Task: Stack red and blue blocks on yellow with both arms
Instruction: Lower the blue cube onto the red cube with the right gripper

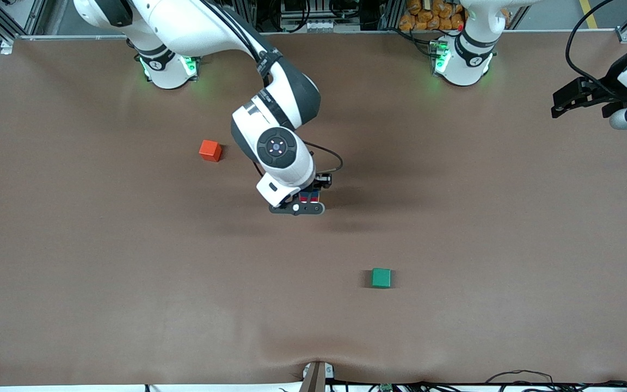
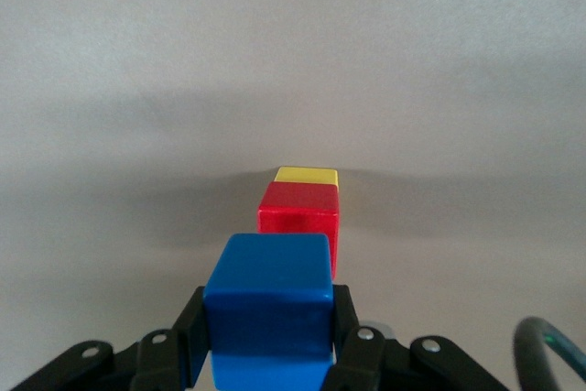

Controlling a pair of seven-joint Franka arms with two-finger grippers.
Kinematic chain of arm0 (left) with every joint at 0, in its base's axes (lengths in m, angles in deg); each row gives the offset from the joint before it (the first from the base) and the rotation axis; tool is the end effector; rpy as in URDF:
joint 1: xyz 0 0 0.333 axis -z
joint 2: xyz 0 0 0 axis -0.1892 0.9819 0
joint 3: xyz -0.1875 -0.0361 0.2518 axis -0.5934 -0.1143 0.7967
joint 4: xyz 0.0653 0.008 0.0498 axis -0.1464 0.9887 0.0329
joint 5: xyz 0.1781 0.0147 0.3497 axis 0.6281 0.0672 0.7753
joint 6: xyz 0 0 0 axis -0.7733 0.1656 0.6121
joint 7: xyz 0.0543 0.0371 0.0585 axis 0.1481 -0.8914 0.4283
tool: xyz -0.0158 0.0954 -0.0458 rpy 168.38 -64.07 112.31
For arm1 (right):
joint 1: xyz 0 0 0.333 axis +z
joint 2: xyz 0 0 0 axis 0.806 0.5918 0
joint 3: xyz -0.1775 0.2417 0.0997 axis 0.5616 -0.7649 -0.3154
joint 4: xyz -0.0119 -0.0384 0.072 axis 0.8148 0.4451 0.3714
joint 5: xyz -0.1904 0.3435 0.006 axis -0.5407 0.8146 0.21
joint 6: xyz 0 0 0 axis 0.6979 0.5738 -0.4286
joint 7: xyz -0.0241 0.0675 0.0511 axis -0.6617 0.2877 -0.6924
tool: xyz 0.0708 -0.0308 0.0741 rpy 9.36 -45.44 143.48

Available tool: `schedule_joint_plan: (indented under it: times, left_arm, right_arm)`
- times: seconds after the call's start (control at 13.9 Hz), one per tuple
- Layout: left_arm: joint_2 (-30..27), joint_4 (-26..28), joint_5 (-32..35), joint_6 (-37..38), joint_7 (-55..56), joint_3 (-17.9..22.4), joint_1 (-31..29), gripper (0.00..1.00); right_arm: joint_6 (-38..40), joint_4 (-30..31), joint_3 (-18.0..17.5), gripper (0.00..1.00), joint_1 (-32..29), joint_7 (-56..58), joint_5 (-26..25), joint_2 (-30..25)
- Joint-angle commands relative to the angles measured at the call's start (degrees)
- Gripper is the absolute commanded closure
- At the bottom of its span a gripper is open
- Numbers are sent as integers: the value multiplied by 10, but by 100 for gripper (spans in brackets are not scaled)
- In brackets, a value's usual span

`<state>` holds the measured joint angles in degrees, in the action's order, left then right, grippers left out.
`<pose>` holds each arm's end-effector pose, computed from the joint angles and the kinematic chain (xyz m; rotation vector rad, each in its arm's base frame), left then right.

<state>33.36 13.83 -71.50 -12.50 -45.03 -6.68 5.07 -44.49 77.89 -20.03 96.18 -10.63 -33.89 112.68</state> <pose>0.5161 -0.0367 0.6461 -3.1003 0.0156 0.1389 0.5512 0.4902 0.3374 -3.0159 0.0741 0.2764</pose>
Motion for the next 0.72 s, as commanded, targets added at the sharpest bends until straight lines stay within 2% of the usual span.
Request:
schedule_joint_plan:
  times: [0.0,0.65]
  left_arm:
    - [-15,9,9,-2,-10,-4,-3,0]
    - [-18,9,9,-1,-10,-7,-3,0]
  right_arm:
    - [-1,-19,6,100,6,-14,-15,14]
    - [-10,-17,6,100,8,-16,-27,25]
